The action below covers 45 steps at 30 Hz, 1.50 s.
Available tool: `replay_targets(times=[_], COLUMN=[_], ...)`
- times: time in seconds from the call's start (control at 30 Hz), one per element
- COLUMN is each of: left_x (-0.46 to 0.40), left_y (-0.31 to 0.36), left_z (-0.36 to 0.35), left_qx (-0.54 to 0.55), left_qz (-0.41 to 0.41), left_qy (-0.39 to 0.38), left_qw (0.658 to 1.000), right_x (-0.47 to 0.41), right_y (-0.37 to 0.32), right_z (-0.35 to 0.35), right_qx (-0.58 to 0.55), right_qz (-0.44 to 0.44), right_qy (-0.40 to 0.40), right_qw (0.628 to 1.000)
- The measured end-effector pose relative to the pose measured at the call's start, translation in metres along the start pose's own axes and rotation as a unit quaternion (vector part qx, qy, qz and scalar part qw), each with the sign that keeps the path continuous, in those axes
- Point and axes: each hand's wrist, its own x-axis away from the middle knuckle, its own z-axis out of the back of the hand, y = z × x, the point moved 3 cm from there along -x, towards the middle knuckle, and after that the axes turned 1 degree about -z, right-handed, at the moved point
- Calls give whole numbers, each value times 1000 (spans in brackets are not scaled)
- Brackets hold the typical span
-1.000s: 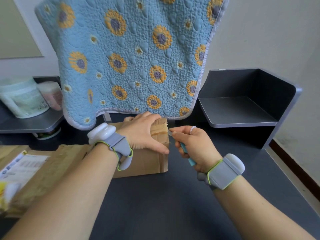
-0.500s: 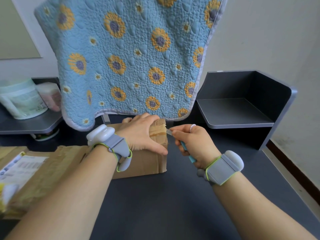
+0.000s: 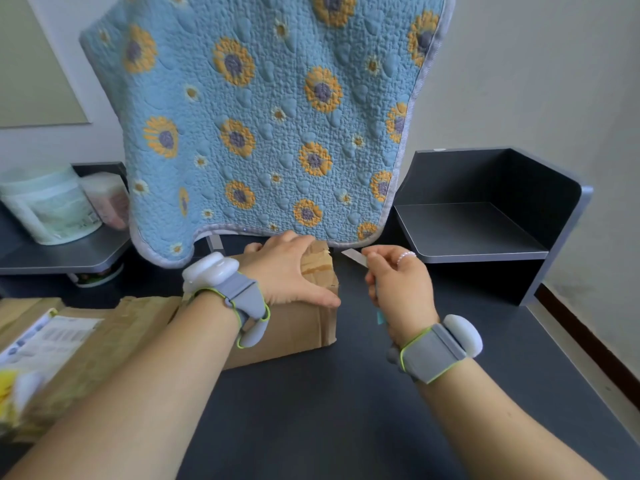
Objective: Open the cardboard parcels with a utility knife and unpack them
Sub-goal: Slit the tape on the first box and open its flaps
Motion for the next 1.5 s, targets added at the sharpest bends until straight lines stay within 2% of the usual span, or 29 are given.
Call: replay_targets(times=[0.1, 0.23, 0.37, 0.57, 0.8, 0.97, 1.2, 1.4, 1.5], left_x=[-1, 2, 4, 7, -6, -19, -28, -29, -27], left_y=[5, 3, -23, -35, -12, 4, 20, 23, 24], left_z=[-1, 8, 23, 3, -16, -24, -32, -33, -33], left_qx=[-9, 52, 138, 235, 274, 392, 445, 438, 446], left_qz=[38, 34, 10, 48, 105, 124, 160, 164, 164], left_qy=[16, -30, -63, -77, -11, 28, 71, 83, 83], left_qw=[999, 998, 988, 968, 956, 911, 878, 880, 876], right_x=[1, 2, -4, -13, -24, -42, -51, -49, -47], right_y=[-6, -12, -23, -39, -46, -52, -61, -64, -68], right_z=[-1, -4, -1, -9, -18, -24, -32, -32, -35], right_qx=[29, 174, 261, 412, 424, 480, 527, 528, 546], right_qz=[28, 59, 115, 175, 184, 164, 139, 124, 114], right_qy=[-45, -107, -99, -56, -78, -93, -102, -97, -102], right_qw=[998, 977, 953, 893, 883, 857, 832, 835, 823])
